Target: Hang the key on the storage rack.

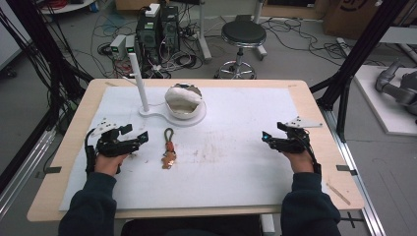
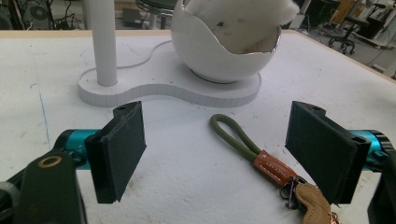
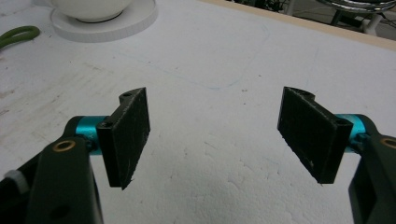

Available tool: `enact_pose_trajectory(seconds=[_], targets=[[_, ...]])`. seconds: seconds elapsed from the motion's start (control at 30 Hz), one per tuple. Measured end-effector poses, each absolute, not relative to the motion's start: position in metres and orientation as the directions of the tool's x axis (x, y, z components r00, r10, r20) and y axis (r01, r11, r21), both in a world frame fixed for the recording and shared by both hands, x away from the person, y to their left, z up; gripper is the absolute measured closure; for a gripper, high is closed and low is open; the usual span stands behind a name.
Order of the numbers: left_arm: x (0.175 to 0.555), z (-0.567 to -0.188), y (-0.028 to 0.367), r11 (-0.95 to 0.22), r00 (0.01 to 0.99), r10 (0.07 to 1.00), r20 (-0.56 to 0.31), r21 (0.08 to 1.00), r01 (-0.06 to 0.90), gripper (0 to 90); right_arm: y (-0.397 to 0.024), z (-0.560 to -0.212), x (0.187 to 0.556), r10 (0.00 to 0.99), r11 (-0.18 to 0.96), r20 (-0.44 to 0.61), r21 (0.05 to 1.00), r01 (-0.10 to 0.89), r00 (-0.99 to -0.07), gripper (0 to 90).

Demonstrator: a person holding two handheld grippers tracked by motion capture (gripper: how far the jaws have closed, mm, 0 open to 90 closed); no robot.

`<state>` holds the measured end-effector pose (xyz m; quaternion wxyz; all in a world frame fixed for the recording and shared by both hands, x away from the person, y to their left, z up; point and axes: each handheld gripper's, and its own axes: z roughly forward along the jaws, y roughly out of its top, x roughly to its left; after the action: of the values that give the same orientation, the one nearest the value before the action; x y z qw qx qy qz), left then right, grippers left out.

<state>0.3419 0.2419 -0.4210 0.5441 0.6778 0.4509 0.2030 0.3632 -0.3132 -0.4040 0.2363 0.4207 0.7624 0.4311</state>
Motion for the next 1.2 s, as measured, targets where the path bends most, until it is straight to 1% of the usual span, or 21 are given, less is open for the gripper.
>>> enact_pose_trajectory(seconds=[0.2,0.4,0.63,0.67,0.7,0.73,0.77,0.83,0.87,0.9,0.93,1.03,1.13,1.17,1.2], targets=[[0.342,-0.422,0.242,0.006,0.511,0.829,-0.226,0.918,0.397,19.8,-0.31,-0.406,0.364,0.843,0.285,-0.002,0.85,0.442,-0.539,25.8],[0.342,-0.422,0.237,-0.011,0.522,0.823,-0.224,0.912,0.409,19.8,-0.31,-0.408,0.363,0.847,0.277,0.004,0.85,0.448,-0.532,25.8],[0.34,-0.422,0.213,-0.031,0.518,0.823,-0.234,0.891,0.452,19.9,-0.306,-0.41,0.363,0.832,0.313,-0.017,0.84,0.444,-0.555,26.0],[0.34,-0.422,0.209,-0.049,0.52,0.825,-0.22,0.89,0.454,19.9,-0.306,-0.411,0.363,0.831,0.313,-0.016,0.841,0.442,-0.557,26.0],[0.34,-0.423,0.204,-0.064,0.523,0.826,-0.21,0.887,0.457,23.2,-0.308,-0.411,0.361,0.83,0.32,-0.021,0.836,0.445,-0.558,26.1],[0.34,-0.423,0.2,-0.08,0.525,0.826,-0.202,0.882,0.465,23.2,-0.308,-0.411,0.361,0.83,0.32,-0.021,0.836,0.445,-0.558,26.1],[0.34,-0.425,0.192,-0.103,0.529,0.827,-0.193,0.872,0.479,27.9,-0.31,-0.412,0.361,0.833,0.316,-0.018,0.836,0.449,-0.553,26.0],[0.341,-0.427,0.188,-0.116,0.528,0.828,-0.187,0.865,0.488,32.0,-0.311,-0.413,0.362,0.838,0.302,-0.005,0.838,0.455,-0.546,26.1],[0.342,-0.429,0.184,-0.123,0.524,0.832,-0.184,0.859,0.497,32.0,-0.311,-0.413,0.362,0.838,0.302,-0.005,0.838,0.455,-0.546,26.1],[0.344,-0.431,0.18,-0.124,0.512,0.839,-0.185,0.851,0.511,34.0,-0.311,-0.413,0.362,0.839,0.297,0.002,0.837,0.459,-0.545,26.1],[0.345,-0.433,0.177,-0.13,0.505,0.843,-0.184,0.842,0.523,40.8,-0.309,-0.414,0.363,0.837,0.302,-0.003,0.836,0.458,-0.547,26.1],[0.352,-0.441,0.163,-0.151,0.49,0.853,-0.18,0.814,0.561,41.8,-0.306,-0.416,0.364,0.831,0.316,-0.007,0.828,0.463,-0.556,26.2],[0.354,-0.443,0.155,-0.161,0.487,0.856,-0.173,0.805,0.571,42.1,-0.304,-0.416,0.365,0.828,0.324,-0.011,0.826,0.462,-0.561,26.3],[0.355,-0.445,0.15,-0.18,0.478,0.866,-0.149,0.798,0.575,42.0,-0.304,-0.417,0.365,0.826,0.33,-0.015,0.824,0.461,-0.564,26.4],[0.355,-0.445,0.15,-0.18,0.478,0.866,-0.149,0.798,0.575,41.1,-0.304,-0.417,0.365,0.826,0.33,-0.015,0.824,0.461,-0.564,26.4]])
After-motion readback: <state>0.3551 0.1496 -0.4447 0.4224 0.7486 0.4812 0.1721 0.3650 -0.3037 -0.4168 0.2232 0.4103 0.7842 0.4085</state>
